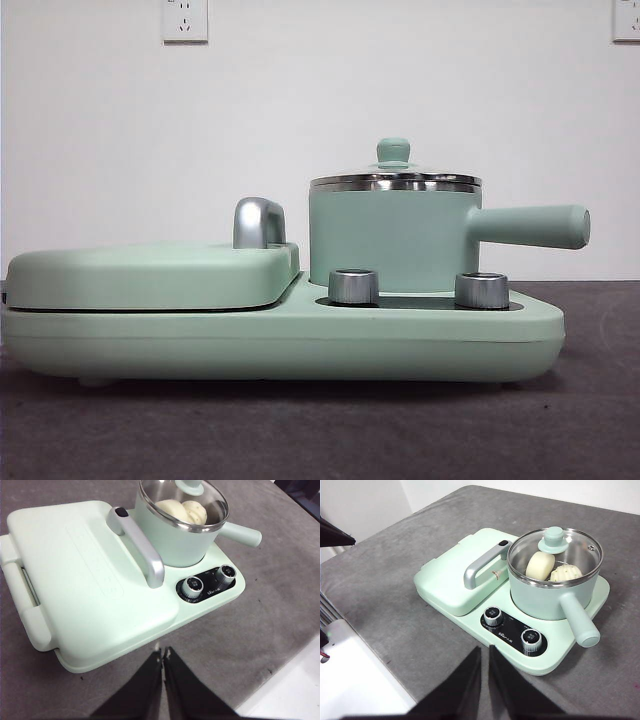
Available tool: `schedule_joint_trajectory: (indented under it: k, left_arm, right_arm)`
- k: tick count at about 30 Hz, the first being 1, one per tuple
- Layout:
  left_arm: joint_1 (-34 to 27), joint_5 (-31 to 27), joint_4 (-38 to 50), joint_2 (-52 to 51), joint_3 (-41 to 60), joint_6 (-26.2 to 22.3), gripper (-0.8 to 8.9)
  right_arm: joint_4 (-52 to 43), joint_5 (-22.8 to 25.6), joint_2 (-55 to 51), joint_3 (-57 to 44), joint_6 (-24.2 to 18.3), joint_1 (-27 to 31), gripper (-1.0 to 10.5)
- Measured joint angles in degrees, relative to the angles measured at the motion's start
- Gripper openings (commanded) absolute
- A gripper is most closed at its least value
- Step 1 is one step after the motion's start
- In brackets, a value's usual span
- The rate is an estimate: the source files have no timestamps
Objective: Put the buns in a small steamer
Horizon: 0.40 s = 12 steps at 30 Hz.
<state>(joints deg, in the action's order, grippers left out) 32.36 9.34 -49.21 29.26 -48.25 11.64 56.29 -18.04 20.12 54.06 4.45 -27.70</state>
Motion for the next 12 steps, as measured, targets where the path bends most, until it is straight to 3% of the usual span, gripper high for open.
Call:
schedule_joint_trajectory:
  k: [12]
  left_arm:
    - [-0.26, 0.00, 1.07, -0.22, 0.24, 0.00, 0.07]
  right_arm:
    - [0.00, 0.02, 0.00, 0.00, -0.11, 0.00, 0.2]
